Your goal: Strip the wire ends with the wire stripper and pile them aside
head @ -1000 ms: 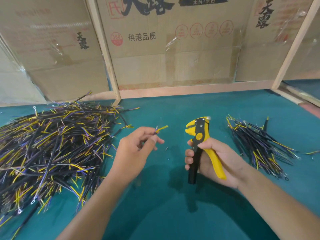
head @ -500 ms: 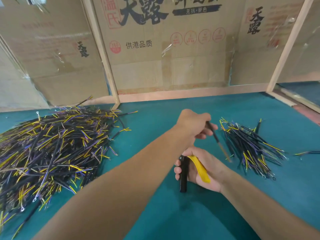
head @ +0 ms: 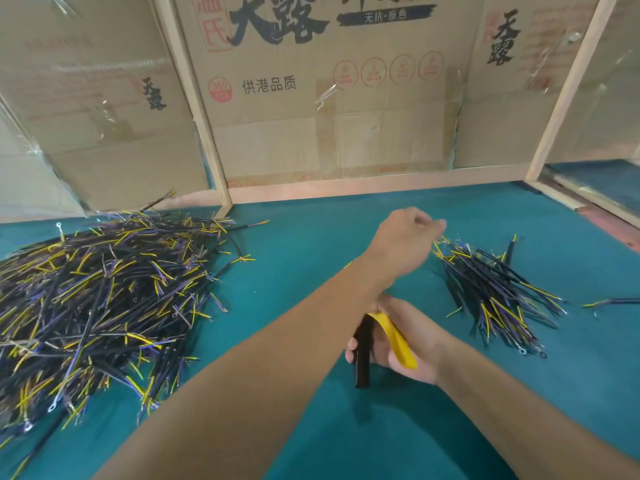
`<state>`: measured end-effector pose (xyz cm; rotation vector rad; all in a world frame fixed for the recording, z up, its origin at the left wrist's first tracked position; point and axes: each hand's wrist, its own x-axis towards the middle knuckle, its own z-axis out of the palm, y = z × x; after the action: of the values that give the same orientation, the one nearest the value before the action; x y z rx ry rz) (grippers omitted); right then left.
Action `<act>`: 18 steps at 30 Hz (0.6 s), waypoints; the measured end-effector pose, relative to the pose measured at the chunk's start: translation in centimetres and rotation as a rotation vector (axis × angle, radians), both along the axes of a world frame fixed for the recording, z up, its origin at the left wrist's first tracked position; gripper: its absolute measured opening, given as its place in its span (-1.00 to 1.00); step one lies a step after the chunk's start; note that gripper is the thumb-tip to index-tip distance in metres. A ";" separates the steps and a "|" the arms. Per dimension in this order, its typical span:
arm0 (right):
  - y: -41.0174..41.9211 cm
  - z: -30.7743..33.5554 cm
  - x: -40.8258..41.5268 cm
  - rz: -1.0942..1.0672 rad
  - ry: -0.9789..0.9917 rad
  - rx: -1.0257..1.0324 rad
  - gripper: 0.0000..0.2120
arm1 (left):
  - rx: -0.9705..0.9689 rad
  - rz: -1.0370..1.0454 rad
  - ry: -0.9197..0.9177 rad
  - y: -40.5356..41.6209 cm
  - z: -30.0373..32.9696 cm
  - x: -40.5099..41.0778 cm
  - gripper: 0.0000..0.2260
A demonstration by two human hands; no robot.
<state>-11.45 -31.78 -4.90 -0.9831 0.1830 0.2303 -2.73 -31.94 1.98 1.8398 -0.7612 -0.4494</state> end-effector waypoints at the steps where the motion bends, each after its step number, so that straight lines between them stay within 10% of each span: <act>1: 0.2 0.1 -0.1 -0.004 0.017 -0.003 -0.84 | -0.090 -0.029 -0.039 2.1 0.2 0.0 -0.88; 7: 0.7 0.3 -0.6 -0.010 0.044 -0.051 -0.71 | -0.327 0.013 -0.230 15.1 -1.1 2.2 -0.89; 12: 1.3 -0.1 -0.8 -0.099 -0.045 -0.110 -0.72 | 0.343 0.458 -0.830 24.5 -2.2 8.5 -0.93; 18: 1.9 0.1 -1.1 -0.123 -0.145 -0.219 -0.64 | 0.861 0.568 -0.622 29.8 -2.9 11.8 -0.87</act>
<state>-12.52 -29.88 -4.79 -1.1974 0.1376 0.0262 9.04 -2.11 -0.91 2.9512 -0.4002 0.2433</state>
